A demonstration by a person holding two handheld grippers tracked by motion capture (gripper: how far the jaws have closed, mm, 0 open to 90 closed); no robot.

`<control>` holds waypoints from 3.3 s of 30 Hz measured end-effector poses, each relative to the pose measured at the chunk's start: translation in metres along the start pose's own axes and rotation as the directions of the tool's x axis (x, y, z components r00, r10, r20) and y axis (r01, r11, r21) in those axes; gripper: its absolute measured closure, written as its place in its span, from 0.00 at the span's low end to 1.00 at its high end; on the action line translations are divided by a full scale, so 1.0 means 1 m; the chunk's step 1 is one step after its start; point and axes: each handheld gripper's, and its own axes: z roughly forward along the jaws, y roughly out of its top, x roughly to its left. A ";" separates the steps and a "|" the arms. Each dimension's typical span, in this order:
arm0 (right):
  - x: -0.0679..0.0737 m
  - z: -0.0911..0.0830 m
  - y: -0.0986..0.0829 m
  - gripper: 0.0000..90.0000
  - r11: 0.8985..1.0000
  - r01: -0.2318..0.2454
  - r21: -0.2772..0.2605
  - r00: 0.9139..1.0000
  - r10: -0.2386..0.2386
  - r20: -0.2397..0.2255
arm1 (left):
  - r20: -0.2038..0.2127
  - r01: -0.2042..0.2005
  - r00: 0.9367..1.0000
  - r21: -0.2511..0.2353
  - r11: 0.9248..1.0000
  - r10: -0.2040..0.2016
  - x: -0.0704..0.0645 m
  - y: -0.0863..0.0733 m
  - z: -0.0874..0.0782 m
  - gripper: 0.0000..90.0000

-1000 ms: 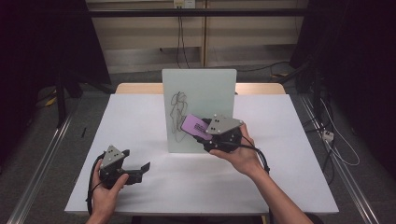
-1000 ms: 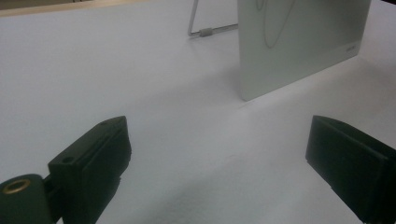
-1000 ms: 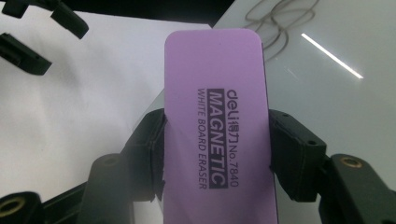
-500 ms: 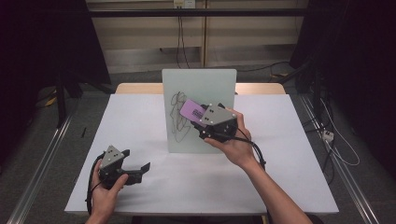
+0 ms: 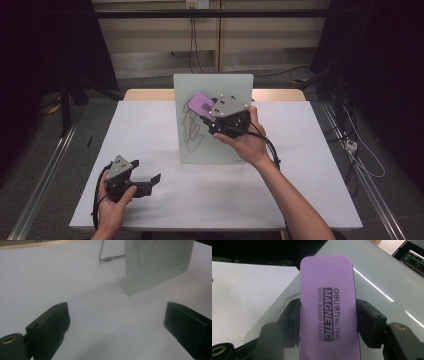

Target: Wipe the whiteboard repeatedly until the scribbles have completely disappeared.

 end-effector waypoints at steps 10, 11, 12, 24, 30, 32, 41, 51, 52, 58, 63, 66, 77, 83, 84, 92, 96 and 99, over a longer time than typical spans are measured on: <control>-0.005 0.008 0.014 0.46 1.000 0.015 -0.010 1.000 -0.015 0.008 | -0.001 0.011 1.000 -0.006 1.000 -0.011 0.001 0.000 0.002 0.07; -0.005 0.009 0.016 0.46 1.000 0.013 -0.011 1.000 -0.013 0.008 | 0.003 0.008 1.000 -0.009 1.000 -0.008 0.001 0.000 0.001 0.07; -0.005 0.010 0.017 0.46 1.000 0.019 -0.012 1.000 -0.019 0.011 | 0.009 0.008 1.000 -0.011 1.000 -0.008 0.001 0.000 0.001 0.07; -0.004 0.019 0.019 0.46 1.000 0.014 0.022 0.999 -0.015 0.041 | 0.015 0.005 1.000 -0.017 1.000 -0.005 0.001 0.000 0.000 0.07; -0.001 0.020 0.020 0.46 0.999 0.015 0.032 0.998 -0.017 0.061 | 0.019 -0.010 1.000 -0.011 1.000 0.010 0.002 0.001 -0.001 0.07; 0.000 0.021 0.020 0.46 0.999 0.015 0.038 0.997 -0.018 0.072 | 0.018 0.004 1.000 -0.019 1.000 -0.003 0.002 0.000 -0.001 0.07; 0.002 0.023 0.020 0.46 0.999 0.004 0.038 0.997 -0.006 0.076 | 0.014 0.004 1.000 -0.017 1.000 -0.003 0.002 0.000 0.000 0.07; 0.003 0.025 0.019 0.46 0.999 -0.007 0.032 0.998 0.005 0.069 | 0.013 0.004 1.000 -0.018 1.000 -0.003 0.002 0.000 -0.001 0.07; 0.004 0.025 0.019 0.46 0.999 -0.006 0.032 0.998 0.004 0.070 | 0.013 0.004 1.000 -0.018 1.000 -0.004 0.002 0.000 -0.001 0.07; 0.009 0.029 0.019 0.46 0.999 0.001 0.040 0.998 -0.004 0.063 | 0.010 0.003 1.000 -0.017 1.000 -0.003 0.002 0.000 -0.001 0.07; 0.017 0.033 0.017 0.46 0.998 0.021 0.052 0.999 -0.024 0.049 | 0.011 0.006 1.000 -0.016 1.000 -0.006 0.002 0.000 -0.001 0.07; 0.021 0.035 0.016 0.46 0.997 0.037 0.060 0.998 -0.040 0.047 | 0.010 0.005 1.000 -0.018 1.000 -0.005 0.002 0.000 -0.001 0.07; 0.038 0.041 0.007 0.47 0.995 0.052 0.090 0.999 -0.053 0.010 | 0.003 0.000 1.000 -0.011 1.000 0.000 0.003 0.000 -0.002 0.07; 0.046 0.044 0.000 0.47 0.994 0.050 0.101 0.999 -0.048 -0.026 | 0.005 0.006 1.000 -0.018 1.000 -0.005 0.002 0.000 -0.001 0.07; 0.047 0.044 -0.001 0.47 0.993 0.054 0.105 0.998 -0.052 -0.025 | 0.005 0.007 1.000 -0.017 1.000 -0.007 0.002 0.000 -0.001 0.07; 0.036 0.038 0.005 0.47 0.995 0.023 0.097 1.000 -0.025 0.010 | -0.002 0.002 1.000 -0.016 1.000 -0.002 0.003 0.000 -0.001 0.07; 0.021 0.030 0.010 0.46 0.997 -0.016 0.077 0.999 0.013 0.047 | 0.002 0.002 1.000 -0.016 1.000 -0.002 0.003 0.000 -0.001 0.07; 0.013 0.025 0.015 0.47 0.997 -0.030 0.067 0.997 0.025 0.077 | 0.004 0.009 1.000 -0.016 1.000 -0.009 0.003 0.000 0.000 0.07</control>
